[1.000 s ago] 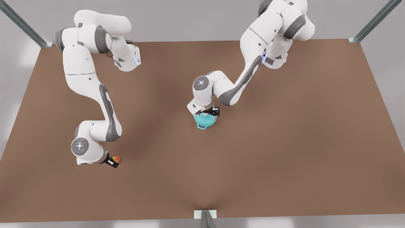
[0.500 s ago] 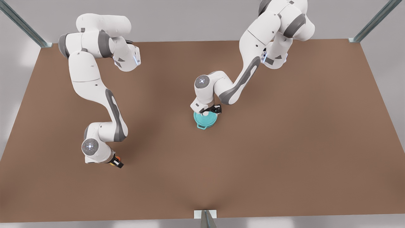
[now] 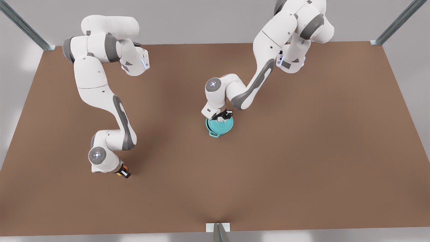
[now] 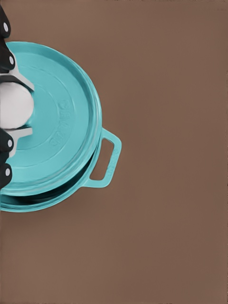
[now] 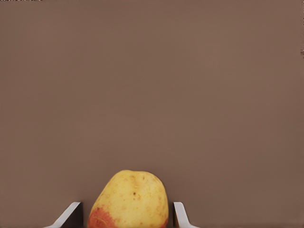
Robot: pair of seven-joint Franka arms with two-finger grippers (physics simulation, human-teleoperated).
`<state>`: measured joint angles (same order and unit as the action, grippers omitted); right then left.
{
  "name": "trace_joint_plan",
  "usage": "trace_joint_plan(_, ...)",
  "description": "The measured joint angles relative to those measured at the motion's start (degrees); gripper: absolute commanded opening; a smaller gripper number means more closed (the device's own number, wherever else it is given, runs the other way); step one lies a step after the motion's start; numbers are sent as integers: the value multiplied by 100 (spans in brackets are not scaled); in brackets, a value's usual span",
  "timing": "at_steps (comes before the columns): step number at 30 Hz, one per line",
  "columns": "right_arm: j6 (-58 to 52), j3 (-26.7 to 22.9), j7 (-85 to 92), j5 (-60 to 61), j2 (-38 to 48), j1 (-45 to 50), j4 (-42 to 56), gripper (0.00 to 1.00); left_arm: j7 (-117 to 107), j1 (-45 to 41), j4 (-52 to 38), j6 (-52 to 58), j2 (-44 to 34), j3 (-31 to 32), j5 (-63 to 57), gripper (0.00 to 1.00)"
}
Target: Open the pot lid and put the potato into the pot
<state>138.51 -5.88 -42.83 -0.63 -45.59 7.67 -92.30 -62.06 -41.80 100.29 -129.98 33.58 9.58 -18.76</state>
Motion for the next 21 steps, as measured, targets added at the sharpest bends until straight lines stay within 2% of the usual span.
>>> trace_joint_plan(4, 17, 0, -64, -4, 6, -2, -46, 77, -86, 43, -81, 20, -83, -21, 1, 43)
trace_joint_plan(8, 29, 0, -111, 1, 9, -2, -61, 69, -150, 158, -344, 42, -67, -175, 3, 42)
trace_joint_plan(10, 36, 1, -125, 7, 10, -1, -62, 67, -155, 594, -674, 49, 27, -199, 10, 42)
trace_joint_plan(13, 36, 0, -148, 7, 27, -2, -74, 63, -41, 1441, -1231, 39, 600, -221, 27, 42)
trace_joint_plan(18, 26, 0, -189, 10, 73, -2, -104, 62, 176, 1657, -1730, -226, 1402, -429, 35, 42)
trace_joint_plan(19, 23, 0, -196, 11, 76, -2, -106, 62, 213, 1658, -1760, -278, 1454, -442, 34, 46)
trace_joint_plan(20, 21, 0, -202, 13, 78, -2, -106, 62, 254, 1658, -1776, -325, 1477, -450, 42, 100)
trace_joint_plan(21, 19, 0, -208, 14, 78, -2, -105, 62, 308, 1658, -1787, -377, 1489, -449, 65, 100)
